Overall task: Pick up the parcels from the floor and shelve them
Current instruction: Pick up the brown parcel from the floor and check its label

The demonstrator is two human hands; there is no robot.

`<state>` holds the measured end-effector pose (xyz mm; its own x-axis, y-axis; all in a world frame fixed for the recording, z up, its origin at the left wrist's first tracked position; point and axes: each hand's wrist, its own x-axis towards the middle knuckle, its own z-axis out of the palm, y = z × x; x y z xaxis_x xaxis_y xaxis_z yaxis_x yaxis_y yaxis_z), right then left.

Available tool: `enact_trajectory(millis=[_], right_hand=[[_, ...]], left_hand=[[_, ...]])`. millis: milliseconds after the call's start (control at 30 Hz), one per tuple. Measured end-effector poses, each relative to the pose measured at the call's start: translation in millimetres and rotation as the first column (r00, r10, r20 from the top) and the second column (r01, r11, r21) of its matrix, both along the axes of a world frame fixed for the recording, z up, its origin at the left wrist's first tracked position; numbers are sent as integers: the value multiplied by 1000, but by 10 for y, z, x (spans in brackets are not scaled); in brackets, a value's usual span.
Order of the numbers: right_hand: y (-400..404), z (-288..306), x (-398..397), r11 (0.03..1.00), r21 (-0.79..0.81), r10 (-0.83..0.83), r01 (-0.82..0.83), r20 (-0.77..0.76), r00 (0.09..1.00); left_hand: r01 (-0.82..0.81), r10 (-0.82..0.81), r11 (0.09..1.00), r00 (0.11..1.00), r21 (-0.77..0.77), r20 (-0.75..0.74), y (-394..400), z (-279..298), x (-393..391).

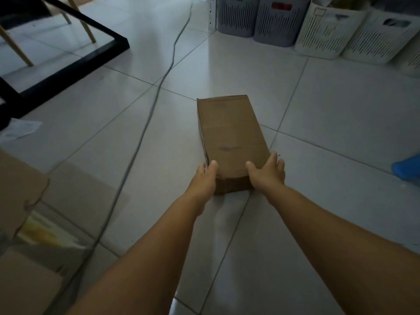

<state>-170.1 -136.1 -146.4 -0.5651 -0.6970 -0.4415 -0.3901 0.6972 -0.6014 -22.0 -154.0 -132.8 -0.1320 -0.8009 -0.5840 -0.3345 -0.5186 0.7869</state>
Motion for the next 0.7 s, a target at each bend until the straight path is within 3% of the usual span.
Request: enact_trajectory(millis=[233, 400, 500, 700], right_hand=[[33, -151, -15, 983, 111, 155, -144, -95, 983], [290, -166, 63, 965, 239, 160, -109, -207, 965], [390, -187, 106, 966, 231, 180, -116, -277, 944], [382, -134, 246, 980, 198, 11, 13, -123, 992]], left_hand=[[6, -6, 1000, 1000, 2, -28, -16, -187, 64], [1, -6, 997, 998, 79, 63, 48, -239, 300], [15, -26, 992, 996, 128, 81, 128, -262, 483], [-19, 13, 981, 999, 193, 31, 340, -341, 590]])
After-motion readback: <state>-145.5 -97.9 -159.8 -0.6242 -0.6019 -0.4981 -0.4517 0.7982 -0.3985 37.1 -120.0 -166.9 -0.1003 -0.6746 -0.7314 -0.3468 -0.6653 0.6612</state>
